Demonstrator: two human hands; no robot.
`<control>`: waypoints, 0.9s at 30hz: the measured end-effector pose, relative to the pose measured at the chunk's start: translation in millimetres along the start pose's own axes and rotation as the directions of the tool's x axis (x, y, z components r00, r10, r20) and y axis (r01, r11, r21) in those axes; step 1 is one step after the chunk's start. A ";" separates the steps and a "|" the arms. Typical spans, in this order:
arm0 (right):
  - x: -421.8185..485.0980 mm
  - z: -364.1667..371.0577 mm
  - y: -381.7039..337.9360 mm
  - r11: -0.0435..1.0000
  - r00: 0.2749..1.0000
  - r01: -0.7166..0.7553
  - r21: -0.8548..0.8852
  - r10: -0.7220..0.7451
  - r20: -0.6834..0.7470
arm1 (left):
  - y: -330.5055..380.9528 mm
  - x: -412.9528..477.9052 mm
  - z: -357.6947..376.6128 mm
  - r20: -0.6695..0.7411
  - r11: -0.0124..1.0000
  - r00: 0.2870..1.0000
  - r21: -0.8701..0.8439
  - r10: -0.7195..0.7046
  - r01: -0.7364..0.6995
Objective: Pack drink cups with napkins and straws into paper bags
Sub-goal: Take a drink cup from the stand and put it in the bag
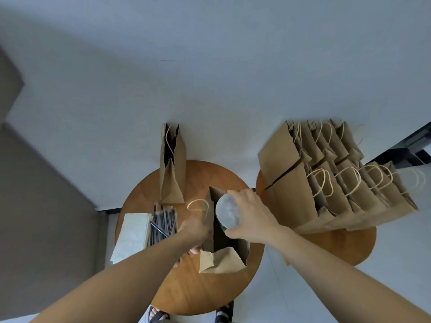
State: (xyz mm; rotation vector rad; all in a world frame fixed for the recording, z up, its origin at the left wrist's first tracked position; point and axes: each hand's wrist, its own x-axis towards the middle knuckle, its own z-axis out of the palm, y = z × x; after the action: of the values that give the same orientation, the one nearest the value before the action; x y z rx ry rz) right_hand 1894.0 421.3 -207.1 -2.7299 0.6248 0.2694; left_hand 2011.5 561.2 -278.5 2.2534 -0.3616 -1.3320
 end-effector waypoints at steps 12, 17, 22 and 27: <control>22.3 51.2 40.8 0.998 0.884 -0.046 0.037 0.023 0.466 | 6.5 -26.5 27.1 -0.187 0.982 0.981 0.173 -0.044 0.077; 37.1 57.4 40.2 0.957 0.854 -0.227 0.181 0.107 0.509 | -0.9 -30.0 33.7 -0.275 0.957 0.961 0.266 -0.041 0.117; 38.6 65.5 42.6 0.911 0.898 -0.329 0.248 0.221 0.379 | -2.7 -29.4 40.5 -0.265 0.949 0.963 0.287 -0.055 0.133; 37.4 95.2 32.1 1.000 0.958 -0.022 0.007 0.019 0.285 | 11.2 -26.0 47.3 -0.276 0.952 0.961 0.292 -0.013 0.096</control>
State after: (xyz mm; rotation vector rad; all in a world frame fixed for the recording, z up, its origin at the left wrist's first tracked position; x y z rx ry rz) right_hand 1902.3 413.2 -313.6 -2.6052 0.5698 0.6494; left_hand 1957.9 550.5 -272.2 2.6790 -0.4318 -1.0277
